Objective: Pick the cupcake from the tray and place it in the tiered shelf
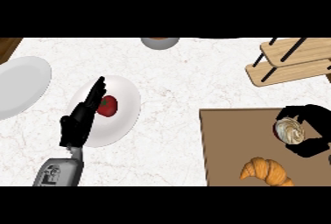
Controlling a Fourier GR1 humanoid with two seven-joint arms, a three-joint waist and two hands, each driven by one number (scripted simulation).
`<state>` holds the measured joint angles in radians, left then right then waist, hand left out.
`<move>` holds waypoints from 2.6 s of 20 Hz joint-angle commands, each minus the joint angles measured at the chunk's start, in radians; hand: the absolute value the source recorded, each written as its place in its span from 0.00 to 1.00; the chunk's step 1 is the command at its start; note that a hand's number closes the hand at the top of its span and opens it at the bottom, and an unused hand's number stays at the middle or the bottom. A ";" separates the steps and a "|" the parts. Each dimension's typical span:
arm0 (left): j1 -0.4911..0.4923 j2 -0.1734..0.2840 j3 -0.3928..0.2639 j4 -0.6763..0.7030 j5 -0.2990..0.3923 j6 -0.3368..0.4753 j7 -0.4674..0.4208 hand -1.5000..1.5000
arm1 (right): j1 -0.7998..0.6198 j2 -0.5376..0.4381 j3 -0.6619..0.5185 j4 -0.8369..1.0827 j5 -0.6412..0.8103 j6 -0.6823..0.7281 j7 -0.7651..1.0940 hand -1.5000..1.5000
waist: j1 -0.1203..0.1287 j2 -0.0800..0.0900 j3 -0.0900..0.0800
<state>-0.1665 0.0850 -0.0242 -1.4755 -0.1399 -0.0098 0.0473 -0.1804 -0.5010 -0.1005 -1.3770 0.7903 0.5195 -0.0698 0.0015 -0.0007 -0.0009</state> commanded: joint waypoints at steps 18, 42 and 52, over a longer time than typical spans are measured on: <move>0.035 -0.011 0.003 -0.027 -0.007 -0.008 -0.002 0.50 | 0.301 0.410 0.194 -0.606 0.019 -0.091 0.266 1.00 | -0.008 -0.004 0.001; -0.015 -0.028 0.011 0.082 -0.027 0.005 -0.052 0.50 | -0.346 0.149 -0.385 -0.906 -0.433 0.031 0.854 1.00 | -0.005 -0.001 -0.001; -0.026 -0.029 0.021 0.041 -0.016 0.000 -0.026 0.50 | -0.516 0.006 -0.310 -0.624 -0.300 -0.115 0.812 1.00 | 0.008 0.002 0.000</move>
<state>-0.1874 0.0669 -0.0105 -1.4410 -0.1592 -0.0206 0.0276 -0.6238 -0.4546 -0.4534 -2.1140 0.4206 0.4710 0.7619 0.0039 -0.0002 -0.0008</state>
